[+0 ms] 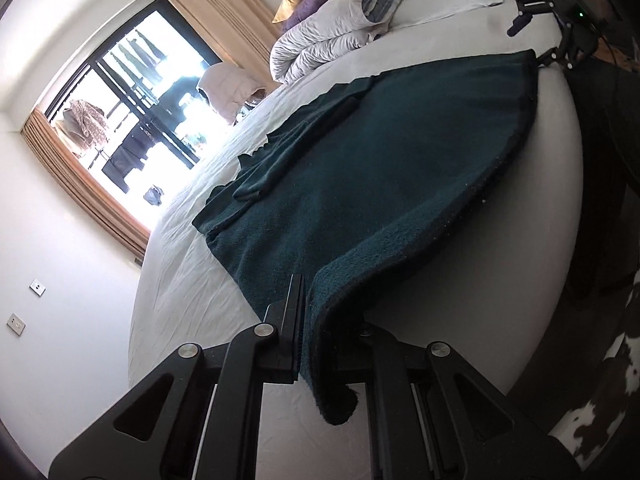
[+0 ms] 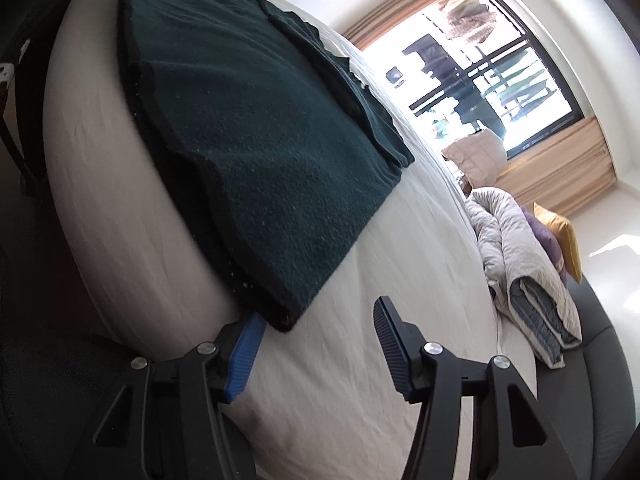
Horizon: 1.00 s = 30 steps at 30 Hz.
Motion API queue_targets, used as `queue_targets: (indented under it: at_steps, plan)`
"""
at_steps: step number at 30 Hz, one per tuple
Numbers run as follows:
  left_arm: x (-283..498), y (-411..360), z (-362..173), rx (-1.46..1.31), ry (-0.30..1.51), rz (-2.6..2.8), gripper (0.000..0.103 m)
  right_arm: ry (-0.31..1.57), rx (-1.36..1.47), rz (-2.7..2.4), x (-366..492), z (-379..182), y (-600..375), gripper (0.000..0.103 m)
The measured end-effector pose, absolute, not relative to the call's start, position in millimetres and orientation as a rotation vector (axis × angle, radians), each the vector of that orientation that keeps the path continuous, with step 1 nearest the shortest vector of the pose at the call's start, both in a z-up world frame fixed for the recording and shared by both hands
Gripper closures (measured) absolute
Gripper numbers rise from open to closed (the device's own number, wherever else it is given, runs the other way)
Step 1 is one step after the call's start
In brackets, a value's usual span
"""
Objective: Fold small clothes
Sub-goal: 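Grasp the hem corners with both grippers and lift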
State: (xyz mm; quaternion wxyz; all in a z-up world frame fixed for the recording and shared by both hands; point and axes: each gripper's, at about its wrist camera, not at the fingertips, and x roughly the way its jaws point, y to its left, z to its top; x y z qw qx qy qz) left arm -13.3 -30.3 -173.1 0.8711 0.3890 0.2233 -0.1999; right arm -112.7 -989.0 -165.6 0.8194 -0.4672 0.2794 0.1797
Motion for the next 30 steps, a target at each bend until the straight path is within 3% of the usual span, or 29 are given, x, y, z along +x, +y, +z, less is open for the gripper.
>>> queue_targets:
  at_steps: [4,7,8,9,17,30]
  plan:
    - [-8,-34,-172,0.813,0.473,-0.422,0.095,0.554,-1.079,0.422,-113,-171,-980,0.057]
    - [-8,-36,-172,0.809,0.481,-0.42,0.095,0.554,-1.118,0.456,-112,-172,-973,0.081]
    - [-13,-36,-173,0.805,0.482,-0.418,0.095,0.568,-1.125,0.468,-111,-173,-970,0.095]
    - [-12,-36,-172,0.802,0.482,-0.416,0.095,0.583,-1.132,0.469,-110,-173,-967,0.098]
    - [2,-24,-154,0.698,0.487,-0.394,0.095,0.582,-0.868,0.431,-86,-116,-964,0.1]
    - [93,0,-75,0.408,0.423,-0.317,0.095,0.494,-0.463,0.356,-1,-29,-970,0.1]
